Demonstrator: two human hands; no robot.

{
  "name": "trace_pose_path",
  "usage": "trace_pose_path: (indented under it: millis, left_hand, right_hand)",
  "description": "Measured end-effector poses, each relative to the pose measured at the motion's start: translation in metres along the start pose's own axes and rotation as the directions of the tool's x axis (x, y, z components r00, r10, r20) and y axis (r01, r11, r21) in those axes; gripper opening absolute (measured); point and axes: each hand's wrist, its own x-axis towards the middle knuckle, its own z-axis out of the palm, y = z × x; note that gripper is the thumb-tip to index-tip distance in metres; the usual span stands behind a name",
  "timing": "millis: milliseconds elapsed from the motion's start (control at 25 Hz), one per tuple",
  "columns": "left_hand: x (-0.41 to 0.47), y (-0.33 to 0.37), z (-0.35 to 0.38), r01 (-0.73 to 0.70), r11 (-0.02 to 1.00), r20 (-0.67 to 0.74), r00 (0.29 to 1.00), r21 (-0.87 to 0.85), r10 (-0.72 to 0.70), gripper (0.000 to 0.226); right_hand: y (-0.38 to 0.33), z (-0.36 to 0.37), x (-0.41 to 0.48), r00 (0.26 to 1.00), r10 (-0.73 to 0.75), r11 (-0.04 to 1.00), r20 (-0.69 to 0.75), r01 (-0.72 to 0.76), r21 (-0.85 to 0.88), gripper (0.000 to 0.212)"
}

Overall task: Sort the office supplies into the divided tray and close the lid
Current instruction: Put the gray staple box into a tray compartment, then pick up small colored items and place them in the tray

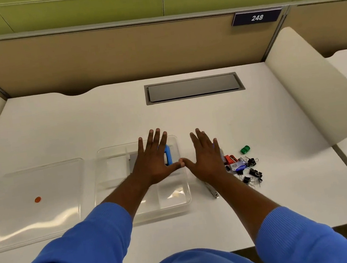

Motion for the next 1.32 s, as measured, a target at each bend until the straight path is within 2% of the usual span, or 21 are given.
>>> trace_pose_path:
  millis: [160,400,840,1080,1320]
  left_hand:
    - [0.015,0.040,0.008,-0.042,0.999,-0.008,0.999,-0.021,0.042,0.111]
    - [0.042,0.099,0.026,-0.092,0.994,0.088,0.991,-0.056,0.097,0.093]
    - [0.082,0.149,0.064,-0.064,0.981,0.106,0.991,-0.181,0.084,0.060]
    - [0.085,0.149,0.069,-0.060,0.979,0.105,0.991,-0.193,0.081,0.059]
    - [0.086,0.153,0.072,-0.140,0.989,0.191,0.971,-0.035,0.144,0.071]
  right_hand:
    - [0.038,-0.011,-0.006,0.998,0.045,0.997,-0.051,-0.042,0.069,0.088]
    - [0.104,-0.018,-0.012,0.987,0.147,0.978,-0.057,-0.137,0.160,0.068]
    - [0.183,-0.029,-0.004,0.980,0.196,0.973,0.041,-0.200,0.117,0.043]
    - [0.190,-0.026,0.003,0.980,0.181,0.975,0.082,-0.190,0.112,0.037]
    - [0.194,-0.028,0.006,0.976,0.192,0.964,0.102,-0.207,0.169,0.036]
